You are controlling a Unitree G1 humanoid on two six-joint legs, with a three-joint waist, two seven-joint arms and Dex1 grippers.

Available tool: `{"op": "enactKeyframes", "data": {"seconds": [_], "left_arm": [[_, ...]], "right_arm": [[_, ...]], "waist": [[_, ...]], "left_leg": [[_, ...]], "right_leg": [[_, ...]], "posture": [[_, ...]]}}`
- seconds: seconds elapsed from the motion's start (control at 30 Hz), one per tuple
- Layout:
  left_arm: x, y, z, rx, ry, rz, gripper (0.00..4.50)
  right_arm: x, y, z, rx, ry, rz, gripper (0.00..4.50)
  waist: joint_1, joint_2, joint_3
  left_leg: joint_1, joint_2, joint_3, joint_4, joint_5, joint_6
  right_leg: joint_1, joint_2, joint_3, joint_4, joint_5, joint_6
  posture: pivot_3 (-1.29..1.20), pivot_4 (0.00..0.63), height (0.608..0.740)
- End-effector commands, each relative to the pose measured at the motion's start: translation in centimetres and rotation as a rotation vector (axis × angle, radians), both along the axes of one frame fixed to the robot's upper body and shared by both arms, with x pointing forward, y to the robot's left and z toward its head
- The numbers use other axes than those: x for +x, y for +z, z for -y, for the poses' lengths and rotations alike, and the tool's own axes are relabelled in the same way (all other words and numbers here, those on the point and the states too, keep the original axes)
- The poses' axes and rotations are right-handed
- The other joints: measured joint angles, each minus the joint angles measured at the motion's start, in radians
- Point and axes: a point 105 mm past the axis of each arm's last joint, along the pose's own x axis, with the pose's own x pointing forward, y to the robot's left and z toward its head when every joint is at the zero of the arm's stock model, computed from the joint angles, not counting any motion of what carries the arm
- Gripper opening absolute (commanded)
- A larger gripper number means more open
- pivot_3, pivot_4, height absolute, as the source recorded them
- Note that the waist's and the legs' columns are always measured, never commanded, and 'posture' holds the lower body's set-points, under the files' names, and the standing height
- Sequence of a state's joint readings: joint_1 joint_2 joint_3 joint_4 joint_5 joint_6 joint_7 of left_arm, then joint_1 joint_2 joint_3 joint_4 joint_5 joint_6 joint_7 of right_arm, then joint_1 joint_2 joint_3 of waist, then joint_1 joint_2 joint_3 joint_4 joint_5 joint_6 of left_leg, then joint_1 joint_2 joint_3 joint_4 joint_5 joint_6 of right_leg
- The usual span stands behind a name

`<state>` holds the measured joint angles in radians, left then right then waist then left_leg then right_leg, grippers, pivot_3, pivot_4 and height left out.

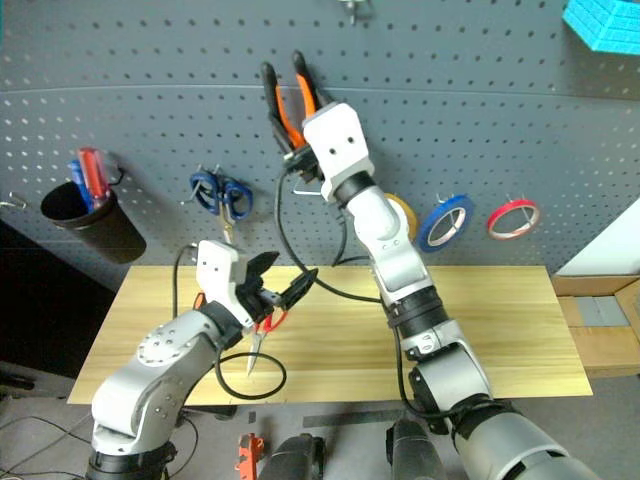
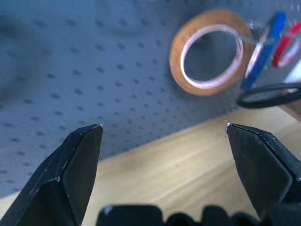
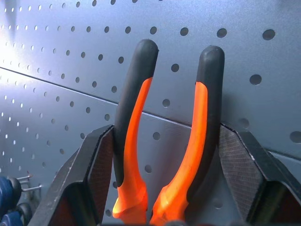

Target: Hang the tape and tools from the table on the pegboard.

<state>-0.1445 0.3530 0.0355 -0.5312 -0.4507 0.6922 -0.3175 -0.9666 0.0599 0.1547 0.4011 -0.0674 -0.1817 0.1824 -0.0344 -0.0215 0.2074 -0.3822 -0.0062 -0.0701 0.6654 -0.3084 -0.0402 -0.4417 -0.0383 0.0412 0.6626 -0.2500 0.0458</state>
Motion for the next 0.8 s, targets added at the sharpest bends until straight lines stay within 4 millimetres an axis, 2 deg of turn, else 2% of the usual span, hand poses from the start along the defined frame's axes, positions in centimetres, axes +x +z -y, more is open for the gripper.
{"op": "enactKeyframes", "data": {"seconds": [0.03,0.17,0.37,0.43,0.6,0.8], "left_arm": [[0.0,1.1,0.0,0.016,-0.009,0.054,4.5],[0.0,1.1,-0.2,0.023,-0.005,0.056,4.5],[0.0,1.0,-0.1,0.027,-0.004,0.055,4.5],[0.0,1.0,-0.1,0.027,-0.005,0.056,4.5],[0.1,0.9,-0.2,0.032,-0.004,0.053,4.5],[0.1,0.4,-0.8,0.025,0.026,0.038,4.5]], "right_arm": [[-0.4,-1.0,-1.1,-0.09,0.014,0.0,2.82],[0.2,-4.7,-1.2,-0.22,0.003,-0.097,2.82],[0.3,-7.2,-1.4,-0.325,0.022,-0.182,2.82],[0.3,-7.3,-1.4,-0.324,0.023,-0.195,2.82],[0.9,-6.6,-0.1,-0.318,-0.024,-0.164,4.39],[0.6,-6.1,1.3,-0.297,-0.013,-0.153,4.45]], "waist": [[0.001,0.0,0.0],[0.004,0.0,0.0],[0.003,-0.001,-0.002],[0.002,-0.002,-0.004],[0.004,-0.002,-0.005],[0.004,-0.002,-0.005]], "left_leg": [[0.0,0.0,0.0,0.001,0.0,0.0],[0.001,-0.001,-0.001,0.003,0.001,-0.001],[0.002,-0.001,-0.002,0.011,0.001,-0.001],[0.003,-0.001,-0.002,0.011,0.001,-0.001],[0.006,-0.001,-0.001,0.012,0.001,0.0],[0.005,-0.001,-0.001,0.014,0.001,0.0]], "right_leg": [[0.0,0.0,0.0,-0.001,0.0,0.0],[0.001,0.0,0.0,0.001,0.0,-0.001],[0.004,0.001,0.0,0.004,0.0,-0.001],[0.004,0.001,0.0,0.006,0.001,-0.002],[0.004,0.002,0.001,0.013,0.001,-0.002],[0.003,0.003,0.001,0.015,0.001,-0.003]], "posture": [[0.07,0.177,0.74],[0.07,0.175,0.74],[0.06,0.171,0.74],[0.06,0.171,0.74],[0.06,0.169,0.74],[0.05,0.164,0.74]]}}
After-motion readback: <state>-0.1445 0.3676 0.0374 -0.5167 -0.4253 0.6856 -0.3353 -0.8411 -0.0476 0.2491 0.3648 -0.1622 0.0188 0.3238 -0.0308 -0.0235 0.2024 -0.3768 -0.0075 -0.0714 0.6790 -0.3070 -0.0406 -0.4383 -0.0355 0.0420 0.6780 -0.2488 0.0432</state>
